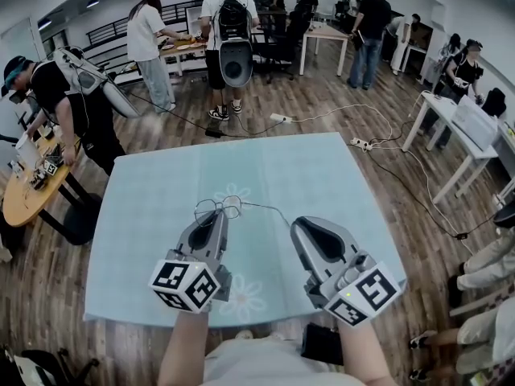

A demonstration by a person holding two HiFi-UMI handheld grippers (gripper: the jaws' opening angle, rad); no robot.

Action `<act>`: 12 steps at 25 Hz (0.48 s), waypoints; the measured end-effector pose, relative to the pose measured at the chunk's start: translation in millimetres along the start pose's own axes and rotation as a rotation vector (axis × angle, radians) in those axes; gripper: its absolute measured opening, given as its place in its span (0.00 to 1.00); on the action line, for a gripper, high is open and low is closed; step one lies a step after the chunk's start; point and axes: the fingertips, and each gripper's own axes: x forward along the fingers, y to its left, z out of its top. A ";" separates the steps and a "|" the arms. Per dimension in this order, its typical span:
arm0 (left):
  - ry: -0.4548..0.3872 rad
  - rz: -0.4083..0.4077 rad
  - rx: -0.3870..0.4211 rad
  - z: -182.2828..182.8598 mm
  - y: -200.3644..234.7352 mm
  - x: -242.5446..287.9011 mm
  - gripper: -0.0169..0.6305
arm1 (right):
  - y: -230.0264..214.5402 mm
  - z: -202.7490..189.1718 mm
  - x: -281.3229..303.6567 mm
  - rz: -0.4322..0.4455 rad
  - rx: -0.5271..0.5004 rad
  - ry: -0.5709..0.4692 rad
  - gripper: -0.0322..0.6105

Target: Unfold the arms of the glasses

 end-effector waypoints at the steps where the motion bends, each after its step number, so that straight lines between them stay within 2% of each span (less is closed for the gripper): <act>1: -0.007 -0.003 -0.002 1.6 -0.1 0.6 0.04 | 3.5 1.0 -1.0 0.009 0.002 -0.003 0.10; 5: -0.037 -0.020 -0.003 12.5 -3.4 4.4 0.04 | 19.7 -1.5 5.2 0.049 0.005 0.000 0.11; 9: -0.054 -0.034 -0.003 21.9 -13.0 7.5 0.04 | 31.9 -16.6 25.1 0.087 0.015 0.047 0.15; 12: -0.061 -0.035 -0.014 25.8 -18.5 9.2 0.04 | 23.0 -38.1 42.5 0.070 0.076 0.093 0.19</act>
